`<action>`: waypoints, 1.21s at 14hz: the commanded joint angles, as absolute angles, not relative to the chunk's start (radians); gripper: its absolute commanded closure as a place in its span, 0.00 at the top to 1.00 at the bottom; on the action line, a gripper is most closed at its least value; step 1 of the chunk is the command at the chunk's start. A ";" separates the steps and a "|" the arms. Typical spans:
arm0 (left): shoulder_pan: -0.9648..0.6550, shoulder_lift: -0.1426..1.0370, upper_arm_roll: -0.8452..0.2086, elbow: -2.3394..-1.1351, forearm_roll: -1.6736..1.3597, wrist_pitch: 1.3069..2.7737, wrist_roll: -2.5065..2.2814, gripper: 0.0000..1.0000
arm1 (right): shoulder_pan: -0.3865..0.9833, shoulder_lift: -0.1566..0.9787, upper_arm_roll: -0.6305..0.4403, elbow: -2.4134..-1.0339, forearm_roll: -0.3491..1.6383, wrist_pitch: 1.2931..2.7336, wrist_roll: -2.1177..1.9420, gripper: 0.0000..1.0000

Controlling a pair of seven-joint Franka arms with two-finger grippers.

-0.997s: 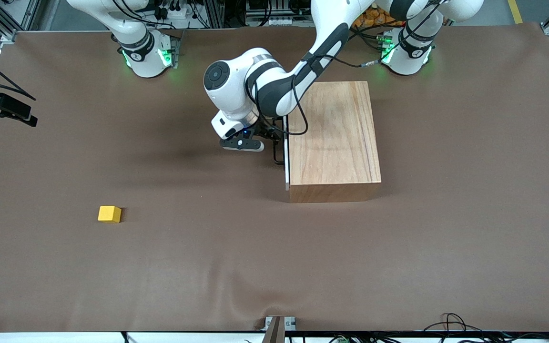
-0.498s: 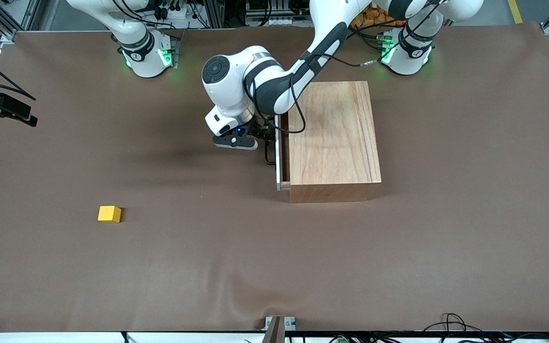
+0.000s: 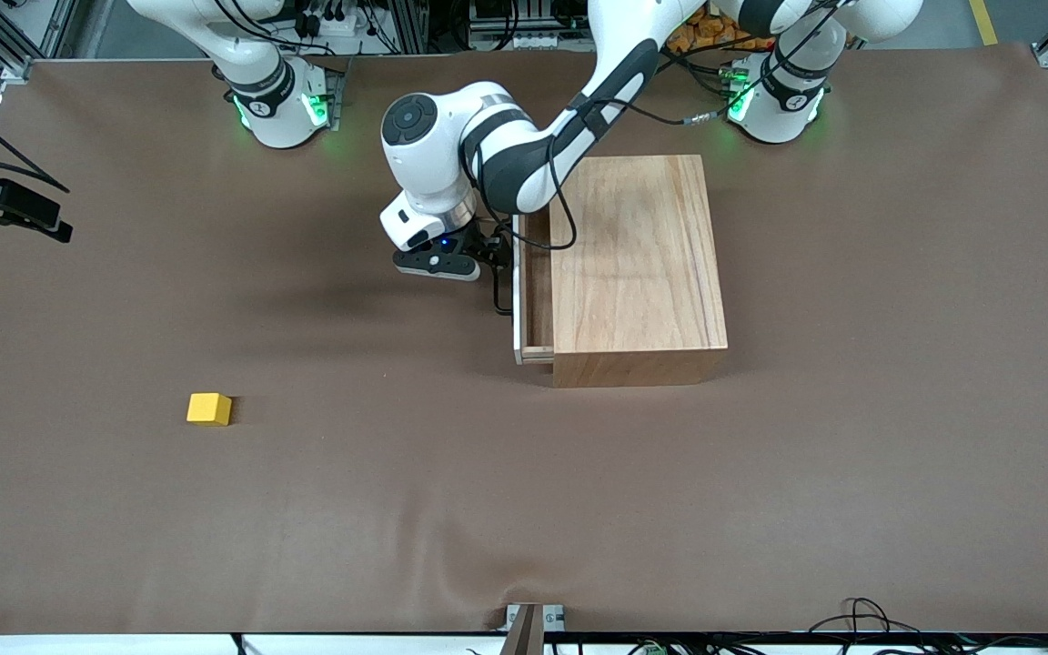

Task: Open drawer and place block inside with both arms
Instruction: 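Pull the drawer open with the left gripper while the right gripper reaches the cube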

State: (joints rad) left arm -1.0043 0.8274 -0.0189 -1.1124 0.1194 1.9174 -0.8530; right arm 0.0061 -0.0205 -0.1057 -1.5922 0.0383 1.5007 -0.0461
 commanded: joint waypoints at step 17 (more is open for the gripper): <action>-1.012 0.842 -0.005 -1.086 0.072 1.815 -0.913 1.00 | 0.084 0.396 -0.095 -1.506 0.035 1.770 -0.052 1.00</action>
